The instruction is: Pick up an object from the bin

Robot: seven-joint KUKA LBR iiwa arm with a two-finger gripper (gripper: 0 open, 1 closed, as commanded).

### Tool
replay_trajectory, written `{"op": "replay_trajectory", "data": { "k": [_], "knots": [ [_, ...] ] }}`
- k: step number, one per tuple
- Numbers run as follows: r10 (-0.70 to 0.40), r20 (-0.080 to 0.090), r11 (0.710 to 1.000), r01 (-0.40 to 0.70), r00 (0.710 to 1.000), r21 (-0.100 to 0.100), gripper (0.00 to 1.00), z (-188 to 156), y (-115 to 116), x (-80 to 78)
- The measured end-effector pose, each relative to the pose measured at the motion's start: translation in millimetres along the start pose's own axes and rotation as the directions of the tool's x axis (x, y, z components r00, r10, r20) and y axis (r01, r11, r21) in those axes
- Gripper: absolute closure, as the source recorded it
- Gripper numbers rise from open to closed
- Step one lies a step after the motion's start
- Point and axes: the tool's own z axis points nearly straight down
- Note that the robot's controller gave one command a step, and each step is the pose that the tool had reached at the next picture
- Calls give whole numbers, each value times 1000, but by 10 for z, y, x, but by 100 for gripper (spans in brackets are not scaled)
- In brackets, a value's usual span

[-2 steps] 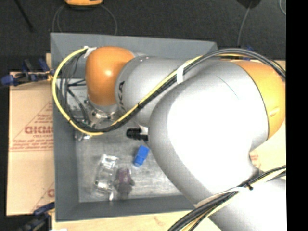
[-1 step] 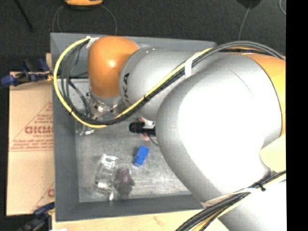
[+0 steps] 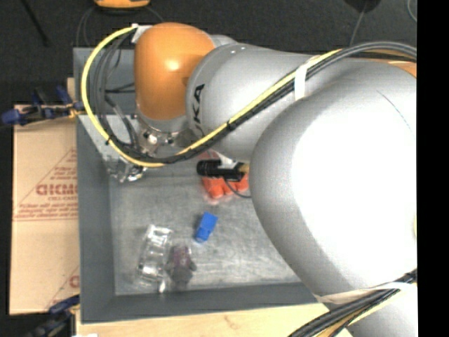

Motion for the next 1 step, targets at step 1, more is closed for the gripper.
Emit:
{"op": "replay_trajectory", "data": {
  "k": [1],
  "knots": [
    [-1,-2,1000,1,1000,4,100,-45,1,-13]
  ]
}}
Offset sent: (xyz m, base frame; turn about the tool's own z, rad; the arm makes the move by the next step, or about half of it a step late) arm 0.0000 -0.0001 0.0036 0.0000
